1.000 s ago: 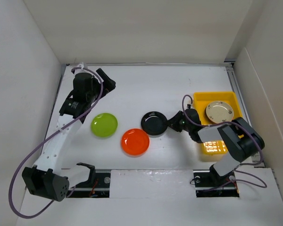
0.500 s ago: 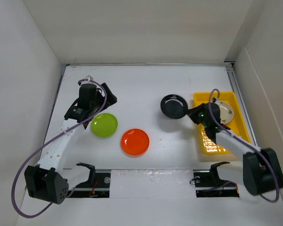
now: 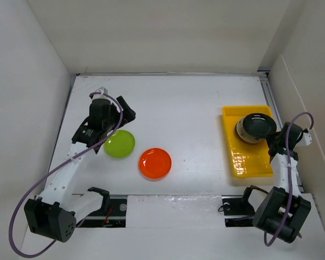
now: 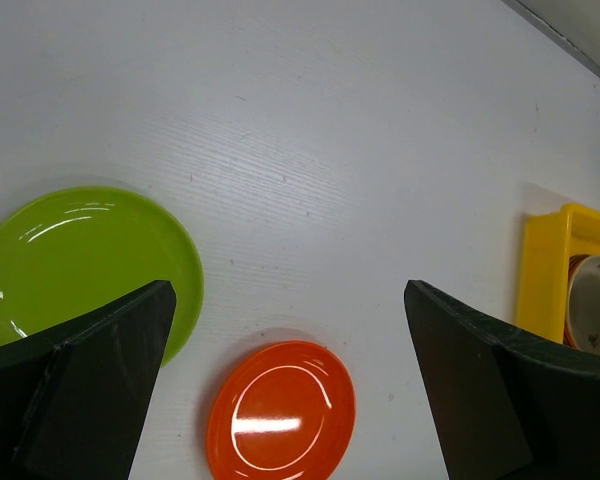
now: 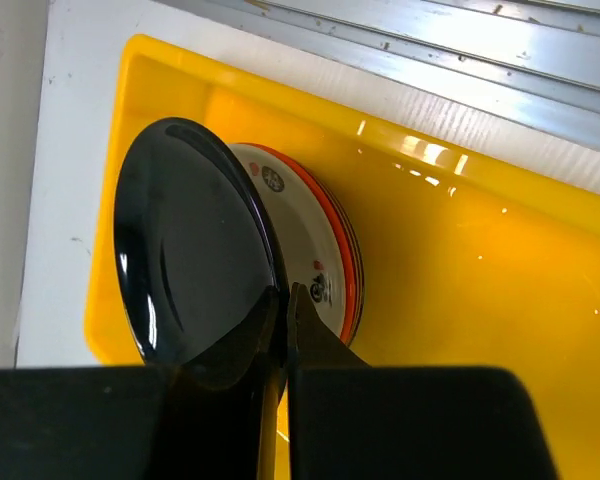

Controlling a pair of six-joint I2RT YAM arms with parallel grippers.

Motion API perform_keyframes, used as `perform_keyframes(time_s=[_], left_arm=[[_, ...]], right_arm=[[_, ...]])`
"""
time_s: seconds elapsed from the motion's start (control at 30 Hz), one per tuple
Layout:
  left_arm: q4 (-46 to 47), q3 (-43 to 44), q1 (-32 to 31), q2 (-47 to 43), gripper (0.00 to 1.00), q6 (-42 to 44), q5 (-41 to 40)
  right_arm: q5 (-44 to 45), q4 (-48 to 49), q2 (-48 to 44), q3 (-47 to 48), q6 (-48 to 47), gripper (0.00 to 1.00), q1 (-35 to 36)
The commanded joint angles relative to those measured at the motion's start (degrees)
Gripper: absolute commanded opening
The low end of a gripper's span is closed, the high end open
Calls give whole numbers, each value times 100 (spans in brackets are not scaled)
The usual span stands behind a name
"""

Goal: Place the plates into the plastic bin on the countertop

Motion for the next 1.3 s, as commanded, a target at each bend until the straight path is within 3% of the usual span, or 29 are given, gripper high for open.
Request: perform_keyframes(time_s=[0.0, 0.03, 0.07, 0.1, 0.2, 0.43, 0.57, 0.6, 0.63, 0.7, 0.73, 0.77, 0.8, 0.87, 1.03, 1.1, 1.27], left_arm=[[94, -9, -8, -145, 100, 128, 16], [94, -9, -8, -145, 100, 128, 16], [94, -9, -8, -145, 100, 128, 16], [94, -9, -8, -145, 100, 128, 16], [94, -9, -8, -145, 100, 128, 16], [94, -9, -8, -198, 100, 128, 16], [-28, 96, -8, -251, 100, 128, -177], [-107, 183, -8, -173, 100, 128, -256], [-108, 271, -8, -120, 100, 128, -257], [-196, 359, 158, 74, 100, 197, 65], [-135, 360, 359, 153, 100, 390, 477], [-13, 360, 631, 345, 100, 461, 951], [49, 360, 1165, 451, 100, 462, 1339], [-12, 360, 1546, 549, 100, 523, 1826], [-72, 289, 2302, 391, 100, 454, 1572], [-73, 54, 2365, 304, 100, 392, 1388], [-126, -299, 2436, -48, 100, 339, 597]], right_arm=[[-168, -34, -190, 121, -115, 5, -162], [-220, -95, -190, 191, -116, 13, -162], [-325, -96, -190, 192, -116, 34, -162], [-387, -96, -304, 192, -168, 80, -162], [-449, -272, -620, 192, -168, 100, -162], [-878, -1018, -1341, 464, -362, 100, -162], [-1748, -406, -1510, 193, -502, 100, 898], [-2090, -38, -1370, 78, -572, 100, 1249], [-2693, 714, -1168, -18, -573, 100, 2080], [-2902, 1125, -398, 6, -791, 99, 3085], [-2319, 1126, -149, 129, -845, 99, 3664], [-1965, 1230, 54, 365, -915, 99, 4827], [-1631, 1336, 465, 463, -968, 99, 5343], [-1198, 1659, 993, 674, -968, 99, 6214], [-1635, 2328, 2916, 1185, -661, 94, 6386], [-1776, 2618, 3253, 1185, -661, 91, 6438], [-2540, 3199, 4289, 1299, -608, 74, 6438]])
